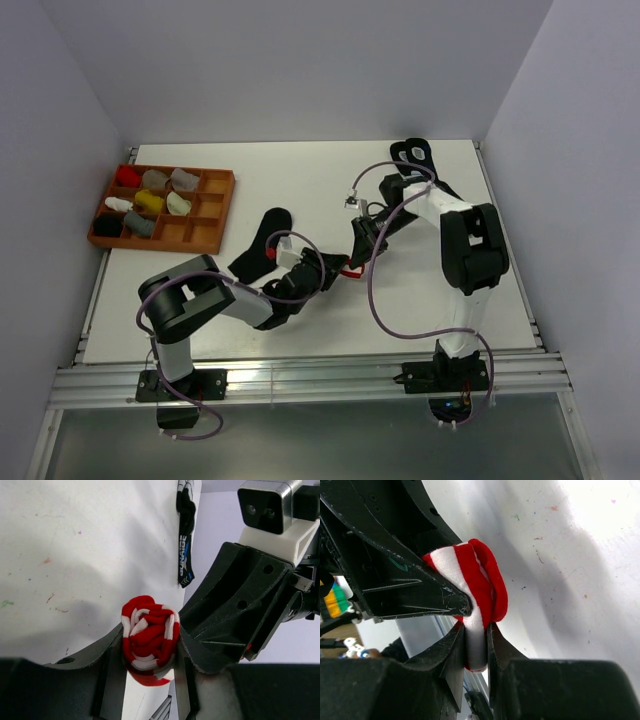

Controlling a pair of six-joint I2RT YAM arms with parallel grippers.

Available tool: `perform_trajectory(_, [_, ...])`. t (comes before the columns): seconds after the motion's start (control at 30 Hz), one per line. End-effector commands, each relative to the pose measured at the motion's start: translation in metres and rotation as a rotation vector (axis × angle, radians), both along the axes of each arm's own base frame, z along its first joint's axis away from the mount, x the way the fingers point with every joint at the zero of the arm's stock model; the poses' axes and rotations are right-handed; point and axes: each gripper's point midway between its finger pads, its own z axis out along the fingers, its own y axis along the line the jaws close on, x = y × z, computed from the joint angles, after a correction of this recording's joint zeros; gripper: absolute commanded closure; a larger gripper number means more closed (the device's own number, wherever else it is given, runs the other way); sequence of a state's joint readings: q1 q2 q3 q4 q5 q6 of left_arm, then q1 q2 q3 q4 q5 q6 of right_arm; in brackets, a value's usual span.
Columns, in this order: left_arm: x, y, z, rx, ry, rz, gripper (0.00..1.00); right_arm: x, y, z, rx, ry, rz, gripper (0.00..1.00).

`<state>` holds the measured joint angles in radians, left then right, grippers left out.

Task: Roll the socks
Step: Pick up the sock at the center of the board, then place the sock in the storage box.

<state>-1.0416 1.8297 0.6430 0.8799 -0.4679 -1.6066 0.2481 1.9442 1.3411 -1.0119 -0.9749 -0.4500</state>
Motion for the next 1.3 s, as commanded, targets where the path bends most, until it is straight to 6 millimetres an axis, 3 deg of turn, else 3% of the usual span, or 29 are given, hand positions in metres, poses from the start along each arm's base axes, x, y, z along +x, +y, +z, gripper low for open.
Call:
perform_trajectory(0.0, [0.006,-0.016,0.028,-0.064,-0.067,-0.029,1.0,0.001,0.007,0.028,0.041,-0.095,0.004,1.0])
perform_trajectory(0.13, [0.005,-0.016,0.033,-0.046,-0.09,-0.041,1.0,0.006,0.001,0.025,0.005,-0.172,-0.013,0.64])
perform_trajectory(0.2, [0.005,-0.014,0.036,-0.04,-0.104,-0.049,1.0,0.009,-0.006,0.024,-0.046,-0.226,-0.03,0.52])
perform_trajectory(0.23, [0.006,-0.01,0.042,-0.035,-0.123,-0.047,1.0,0.014,-0.008,0.024,-0.06,-0.261,-0.037,0.4])
perform_trajectory(0.33, [0.007,0.0,0.051,-0.013,-0.152,-0.042,1.0,0.022,-0.018,0.03,-0.092,-0.327,-0.059,0.26])
perform_trajectory(0.5, [0.01,0.019,0.062,0.019,-0.177,-0.024,1.0,0.028,-0.031,0.041,-0.093,-0.367,-0.092,0.22])
perform_trajectory(0.53, [0.011,0.03,0.074,0.017,-0.19,0.001,1.0,0.029,-0.033,0.044,-0.095,-0.39,-0.099,0.22])
perform_trajectory(0.57, [0.011,0.039,0.071,0.048,-0.179,0.011,1.0,0.028,-0.037,0.043,-0.102,-0.395,-0.102,0.22])
perform_trajectory(0.6, [0.01,0.051,0.093,0.028,-0.206,0.027,1.0,0.03,-0.044,0.042,-0.12,-0.407,-0.115,0.22])
perform_trajectory(0.67, [0.016,0.086,0.084,0.15,-0.183,0.077,1.0,0.029,-0.053,0.045,-0.133,-0.441,-0.117,0.22])
perform_trajectory(0.7, [0.018,0.098,0.088,0.184,-0.183,0.09,1.0,0.029,-0.058,0.047,-0.138,-0.451,-0.122,0.22])
perform_trajectory(0.73, [0.028,0.123,0.113,0.196,-0.223,0.133,1.0,0.031,-0.068,0.049,-0.153,-0.46,-0.143,0.21])
perform_trajectory(0.8, [0.032,0.156,0.108,0.288,-0.189,0.169,1.0,0.034,-0.078,0.052,-0.165,-0.487,-0.149,0.21])
perform_trajectory(0.83, [0.042,0.186,0.126,0.303,-0.217,0.234,1.0,0.034,-0.081,0.055,-0.171,-0.489,-0.154,0.21])
perform_trajectory(0.9, [0.047,0.215,0.127,0.355,-0.197,0.25,1.0,0.04,-0.09,0.061,-0.181,-0.517,-0.173,0.21])
perform_trajectory(0.93, [0.06,0.249,0.138,0.384,-0.207,0.328,1.0,0.043,-0.092,0.067,-0.182,-0.542,-0.182,0.21])
perform_trajectory(1.0, [0.067,0.267,0.141,0.394,-0.208,0.306,1.0,0.047,-0.096,0.073,-0.193,-0.572,-0.2,0.22])
perform_trajectory(1.03, [0.08,0.302,0.142,0.414,-0.194,0.382,1.0,0.05,-0.097,0.079,-0.193,-0.604,-0.207,0.21])
perform_trajectory(1.1, [0.092,0.318,0.137,0.392,-0.183,0.365,1.0,0.054,-0.099,0.084,-0.204,-0.628,-0.223,0.21])
perform_trajectory(1.13, [0.105,0.347,0.147,0.387,-0.216,0.44,1.0,0.057,-0.099,0.087,-0.203,-0.648,-0.23,0.21])
perform_trajectory(1.27, [0.143,0.37,0.14,0.401,-0.184,0.456,1.0,0.063,-0.102,0.091,-0.221,-0.672,-0.244,0.21])
